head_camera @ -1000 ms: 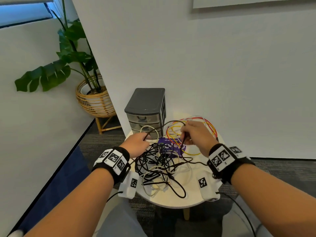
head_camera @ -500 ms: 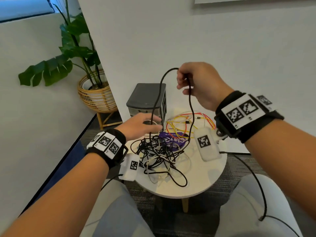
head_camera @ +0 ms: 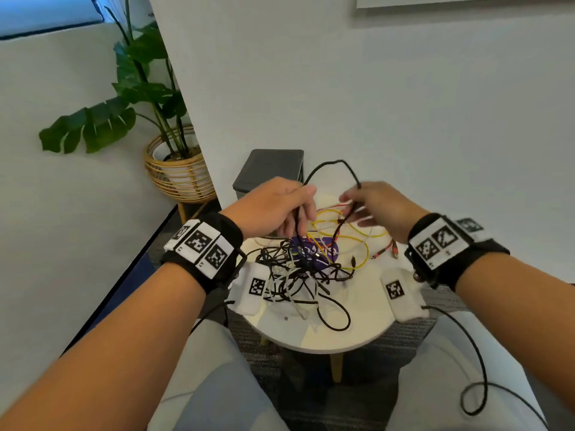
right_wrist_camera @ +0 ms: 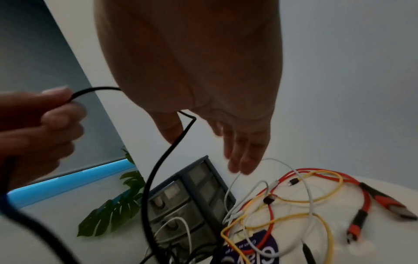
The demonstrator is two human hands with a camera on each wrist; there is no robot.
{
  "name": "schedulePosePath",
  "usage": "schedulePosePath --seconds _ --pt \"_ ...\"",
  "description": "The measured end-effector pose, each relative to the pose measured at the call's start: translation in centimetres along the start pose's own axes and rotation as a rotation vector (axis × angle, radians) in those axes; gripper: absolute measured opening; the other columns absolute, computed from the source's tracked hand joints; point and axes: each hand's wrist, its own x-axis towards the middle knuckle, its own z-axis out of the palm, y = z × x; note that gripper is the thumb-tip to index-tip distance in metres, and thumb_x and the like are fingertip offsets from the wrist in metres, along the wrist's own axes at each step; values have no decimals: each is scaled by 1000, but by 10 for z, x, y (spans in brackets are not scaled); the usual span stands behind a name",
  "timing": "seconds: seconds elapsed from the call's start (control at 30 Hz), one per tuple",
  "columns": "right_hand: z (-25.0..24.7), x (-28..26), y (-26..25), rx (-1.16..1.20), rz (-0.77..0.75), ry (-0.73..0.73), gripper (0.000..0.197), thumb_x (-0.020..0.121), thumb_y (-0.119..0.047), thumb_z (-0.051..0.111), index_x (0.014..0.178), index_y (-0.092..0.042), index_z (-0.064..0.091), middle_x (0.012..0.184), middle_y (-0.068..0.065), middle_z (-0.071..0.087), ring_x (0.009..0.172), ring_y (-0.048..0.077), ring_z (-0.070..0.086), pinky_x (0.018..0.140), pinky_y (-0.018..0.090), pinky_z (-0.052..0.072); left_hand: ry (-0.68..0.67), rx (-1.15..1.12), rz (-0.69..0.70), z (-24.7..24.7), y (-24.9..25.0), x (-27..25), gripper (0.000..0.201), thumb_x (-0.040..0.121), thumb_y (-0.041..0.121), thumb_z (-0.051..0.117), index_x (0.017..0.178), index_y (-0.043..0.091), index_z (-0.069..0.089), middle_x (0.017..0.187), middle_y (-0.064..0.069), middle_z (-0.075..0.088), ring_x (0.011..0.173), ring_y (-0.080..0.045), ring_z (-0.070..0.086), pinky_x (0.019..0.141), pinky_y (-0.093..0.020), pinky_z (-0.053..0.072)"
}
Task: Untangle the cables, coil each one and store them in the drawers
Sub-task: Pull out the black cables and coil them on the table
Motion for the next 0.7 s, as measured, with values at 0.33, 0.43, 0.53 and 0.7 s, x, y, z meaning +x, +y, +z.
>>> schedulePosePath --seconds 0.33,0.43,0.53,0.7 --pt "18 -51 25 -324 -810 294 11 88 -15 59 94 -24 57 83 -6 58 75 14 54 67 38 48 88 -24 54 8 3 6 44 111 28 39 96 -2 68 62 -9 66 43 -19 51 47 -25 41" --pt "35 -62 31 -625 -723 -234 18 92 -30 56 80 -21 66 69 -5 63 64 13 56 65 35 49 132 -41 61 13 4 9 36 110 26 41 103 2 68 66 -9 66 44 -18 52 47 -23 42" --pt "58 -58 47 -881 -524 -587 26 97 -39 61 109 -20 75 91 -6 68 78 10 56 76 28 46 142 -23 60 17 6 12 28 110 24 44 113 8 67 68 -9 66 45 -17 53 47 -20 43" --pt "87 -54 58 -960 -468 -631 29 98 -35 64 118 -16 72 94 -5 58 85 14 53 77 27 40 162 -10 67 16 -2 12 24 109 18 46 129 16 59 67 -1 67 48 -16 55 50 -22 48"
